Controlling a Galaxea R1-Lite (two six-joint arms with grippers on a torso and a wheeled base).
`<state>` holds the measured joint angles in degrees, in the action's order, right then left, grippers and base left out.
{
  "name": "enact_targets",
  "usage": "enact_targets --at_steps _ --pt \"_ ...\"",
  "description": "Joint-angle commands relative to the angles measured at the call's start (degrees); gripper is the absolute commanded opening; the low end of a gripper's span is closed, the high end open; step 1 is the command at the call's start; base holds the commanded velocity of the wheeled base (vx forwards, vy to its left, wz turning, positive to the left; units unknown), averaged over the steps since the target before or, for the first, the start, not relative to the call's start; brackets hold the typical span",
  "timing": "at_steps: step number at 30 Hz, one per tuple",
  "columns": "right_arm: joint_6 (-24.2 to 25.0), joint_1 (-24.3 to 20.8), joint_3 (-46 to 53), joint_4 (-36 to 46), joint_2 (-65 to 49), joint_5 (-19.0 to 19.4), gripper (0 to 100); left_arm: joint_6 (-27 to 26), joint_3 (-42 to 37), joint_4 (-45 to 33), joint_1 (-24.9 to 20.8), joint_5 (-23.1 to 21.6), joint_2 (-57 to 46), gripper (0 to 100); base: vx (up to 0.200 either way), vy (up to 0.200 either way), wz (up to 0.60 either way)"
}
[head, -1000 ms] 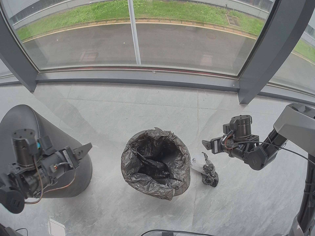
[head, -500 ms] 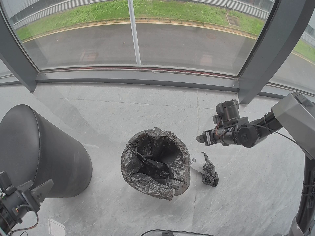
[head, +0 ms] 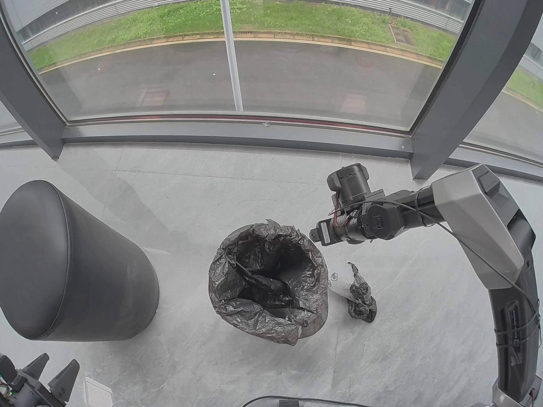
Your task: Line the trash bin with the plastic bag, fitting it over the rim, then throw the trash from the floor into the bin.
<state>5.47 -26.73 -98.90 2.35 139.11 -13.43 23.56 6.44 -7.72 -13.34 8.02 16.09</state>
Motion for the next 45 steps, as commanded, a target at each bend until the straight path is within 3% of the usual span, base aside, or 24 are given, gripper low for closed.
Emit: enact_targets --at_steps 1,18,26,30,45 --pt "0.15 0.81 -3.14 0.20 5.82 -0.10 100 -1.77 -0.72 -0.63 0.15 0.06 -6.51 100 0.000 0.000 0.00" --pt "-0.46 4.59 -6.83 1.87 10.31 -0.89 100 -1.86 -0.55 -0.72 0.07 0.06 -6.86 100 0.000 0.000 0.00" --pt "-0.82 5.73 -12.81 15.40 10.75 -0.36 100 -1.86 -0.55 -0.72 0.07 -0.02 -7.04 100 0.000 0.000 0.00" --pt "-0.82 5.73 -15.69 18.30 12.59 -0.36 100 -1.86 -0.55 -0.72 0.07 -0.02 -7.04 100 0.000 0.000 0.00" --pt "-0.99 5.73 -15.69 18.57 18.13 -0.80 100 -1.77 -0.55 -0.72 -0.02 -0.02 -7.04 100 0.000 0.000 0.00"
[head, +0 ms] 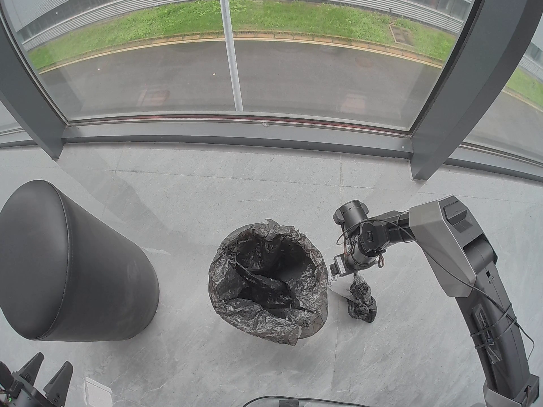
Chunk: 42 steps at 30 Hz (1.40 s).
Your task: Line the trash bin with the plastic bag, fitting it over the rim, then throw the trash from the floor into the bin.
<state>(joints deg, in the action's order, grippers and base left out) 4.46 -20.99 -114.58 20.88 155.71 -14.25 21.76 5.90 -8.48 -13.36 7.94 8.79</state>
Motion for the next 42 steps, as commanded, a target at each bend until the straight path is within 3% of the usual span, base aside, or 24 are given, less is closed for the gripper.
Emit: enact_targets --at_steps 1,12,13,34,42 --pt "0.02 -0.01 -0.01 0.04 1.53 0.01 100 0.04 -0.01 0.05 0.00 0.06 0.26 100 0.000 0.000 0.00" --pt "0.99 -0.10 -0.01 -0.23 3.20 -0.25 100 0.04 -0.01 -0.04 0.00 0.06 0.09 100 0.000 0.000 0.00" --pt "0.99 -0.10 -0.01 -0.32 3.20 -0.34 0 0.04 -0.01 0.05 0.00 0.06 0.09 100 0.000 0.000 0.00" --pt "2.48 -0.80 -0.01 0.39 3.20 -2.71 0 0.04 -0.01 0.05 0.00 0.06 -0.35 100 0.000 0.000 0.00" --pt "2.57 -1.95 -0.01 9.09 -13.15 -4.29 0 0.04 -0.01 -0.04 0.00 0.06 -0.79 100 0.000 0.000 0.00"
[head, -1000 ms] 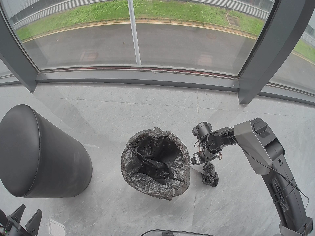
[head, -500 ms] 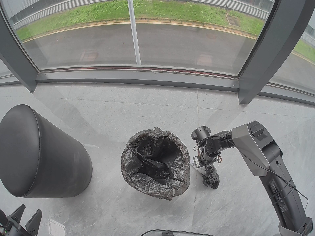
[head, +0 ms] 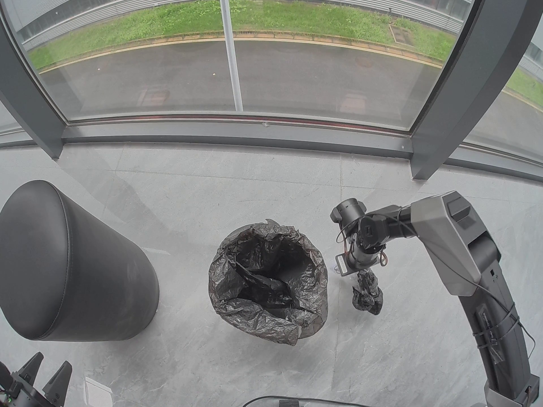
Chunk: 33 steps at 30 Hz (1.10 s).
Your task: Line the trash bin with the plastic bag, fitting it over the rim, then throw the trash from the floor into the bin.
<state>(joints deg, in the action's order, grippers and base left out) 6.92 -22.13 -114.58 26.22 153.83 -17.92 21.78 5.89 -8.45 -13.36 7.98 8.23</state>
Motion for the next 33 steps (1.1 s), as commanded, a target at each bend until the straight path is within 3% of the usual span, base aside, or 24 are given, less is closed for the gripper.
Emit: enact_targets --at_steps 1,5,11,16,18,19,20,24,27,33 --pt "0.11 -0.90 -0.01 4.63 -13.47 -0.98 0 0.01 0.00 0.01 0.00 0.01 -0.23 100 0.000 0.000 0.00" --pt "0.11 -2.04 -0.01 5.95 -22.61 -3.09 0 0.01 0.00 -0.08 0.00 -0.07 -0.23 100 0.000 0.000 0.00" --pt "1.07 -5.12 1.46 6.03 -35.44 -3.09 0 0.01 0.00 -0.08 0.00 -0.07 -0.32 100 0.000 0.000 0.00" --pt "3.97 -11.98 5.68 6.03 -41.51 -3.00 0 0.01 0.00 -0.08 0.00 -0.07 -0.67 100 0.000 0.000 0.00" --pt "5.64 -17.69 8.67 5.95 -43.44 -2.47 0 0.01 0.00 -0.08 0.00 0.01 -1.11 100 0.000 0.000 0.00" --pt "5.64 -17.69 8.67 5.95 -43.44 -2.47 0 0.01 0.00 -0.08 0.00 0.01 -1.11 100 0.000 0.000 0.00" --pt "7.05 -21.12 9.73 5.77 -43.53 -2.29 0 0.01 0.00 -0.08 0.00 0.01 -1.11 100 0.000 0.000 0.00" --pt "10.04 -27.18 9.90 5.42 -41.77 -2.21 0 0.01 0.00 -0.08 0.00 0.01 -1.11 100 0.000 0.000 0.00" --pt "10.48 -28.50 9.46 5.15 -39.93 -2.47 0 0.01 0.00 -0.08 0.00 0.01 -1.11 100 0.000 0.000 0.00" --pt "14.17 -32.28 11.66 -9.87 -33.60 -2.73 0 0.01 0.00 -0.08 0.09 0.01 -1.20 100 0.000 0.000 0.00"
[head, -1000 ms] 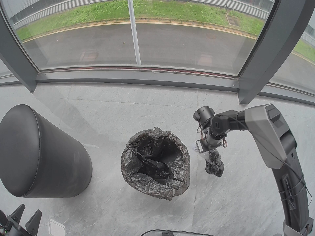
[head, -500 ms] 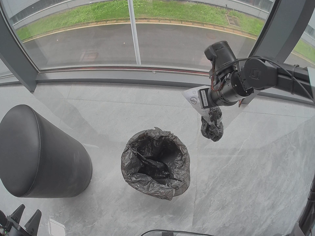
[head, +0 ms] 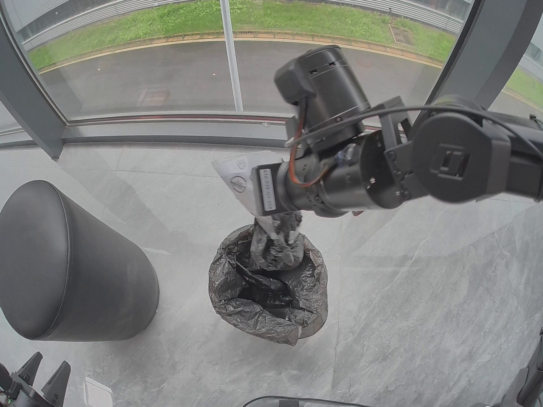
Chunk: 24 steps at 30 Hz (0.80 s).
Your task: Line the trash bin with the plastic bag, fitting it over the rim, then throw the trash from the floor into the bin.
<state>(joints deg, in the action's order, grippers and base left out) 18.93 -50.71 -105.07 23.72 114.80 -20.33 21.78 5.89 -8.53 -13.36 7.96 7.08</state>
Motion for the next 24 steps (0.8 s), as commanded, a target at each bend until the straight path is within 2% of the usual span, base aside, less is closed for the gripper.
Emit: enact_targets --at_steps 1,6,16,21,24 --pt "2.16 -4.04 2.41 -8.61 6.14 -0.41 0 0.01 0.00 0.01 0.00 0.04 -0.05 100 0.000 0.000 0.00" --pt "2.25 -5.10 2.41 -9.92 9.21 -0.67 0 0.01 0.00 0.01 0.09 0.04 -0.05 100 0.000 0.000 0.00" --pt "2.07 -4.48 2.94 -9.92 9.65 -0.94 0 0.01 0.00 0.01 0.09 0.04 -0.23 100 0.000 0.000 0.00" --pt "2.25 -3.96 3.03 -9.92 11.06 -3.22 0 0.01 0.00 0.01 0.09 0.04 -0.23 100 0.000 0.000 0.00" --pt "2.07 -3.87 3.21 -9.92 11.68 -3.22 0 0.01 0.00 0.01 0.09 0.04 -0.23 100 0.000 0.000 0.00"
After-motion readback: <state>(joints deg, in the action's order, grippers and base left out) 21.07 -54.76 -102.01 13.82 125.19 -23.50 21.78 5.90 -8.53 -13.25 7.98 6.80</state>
